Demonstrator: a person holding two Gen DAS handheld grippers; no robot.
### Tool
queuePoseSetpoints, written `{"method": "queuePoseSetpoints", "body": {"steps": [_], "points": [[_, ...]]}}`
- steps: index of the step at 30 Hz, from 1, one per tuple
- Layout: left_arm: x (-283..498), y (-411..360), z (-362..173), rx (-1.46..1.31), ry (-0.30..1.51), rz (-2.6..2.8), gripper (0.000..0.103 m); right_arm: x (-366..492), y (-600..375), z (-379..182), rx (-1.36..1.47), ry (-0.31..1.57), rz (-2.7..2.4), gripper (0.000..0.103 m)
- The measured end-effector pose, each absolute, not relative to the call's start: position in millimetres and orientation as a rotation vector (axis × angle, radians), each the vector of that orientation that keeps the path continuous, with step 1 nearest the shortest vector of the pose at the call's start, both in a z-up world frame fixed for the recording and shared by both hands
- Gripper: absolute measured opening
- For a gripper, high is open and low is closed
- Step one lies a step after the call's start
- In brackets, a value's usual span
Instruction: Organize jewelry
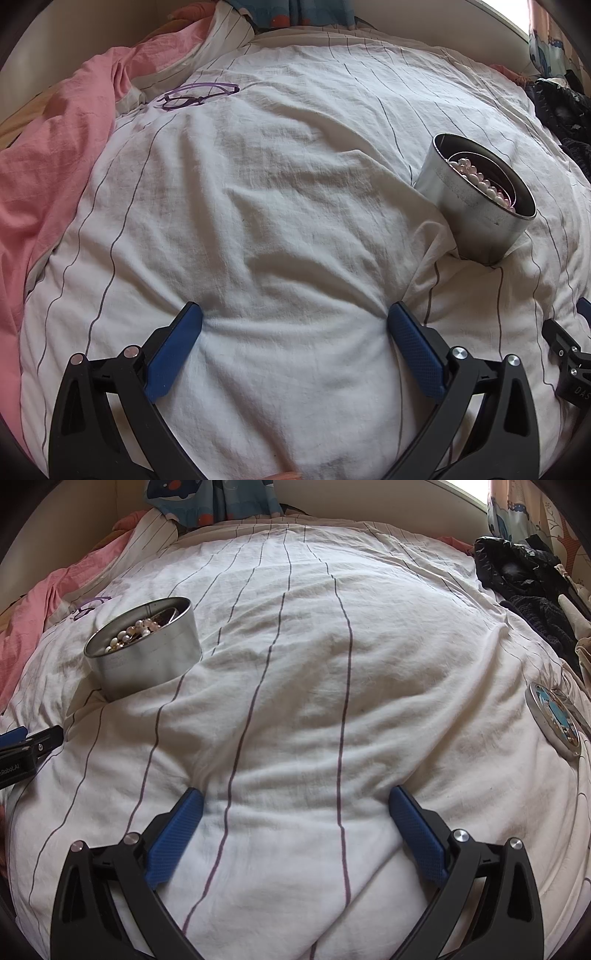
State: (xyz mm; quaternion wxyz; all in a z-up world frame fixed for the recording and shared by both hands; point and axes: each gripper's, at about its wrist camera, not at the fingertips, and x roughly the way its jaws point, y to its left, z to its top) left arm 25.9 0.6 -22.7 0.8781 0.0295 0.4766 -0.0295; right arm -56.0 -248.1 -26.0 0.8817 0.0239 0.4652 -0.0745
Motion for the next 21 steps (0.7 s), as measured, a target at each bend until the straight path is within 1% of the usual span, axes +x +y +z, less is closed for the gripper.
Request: {"method": "queuePoseSetpoints", "body": {"steps": [21], "points": [[23.4, -6.2, -18.1, 0.088, 0.972, -0.085, 0.097, -55.9, -248.2, -26.4, 0.05, 0.969, -0.156, 0.096]]}}
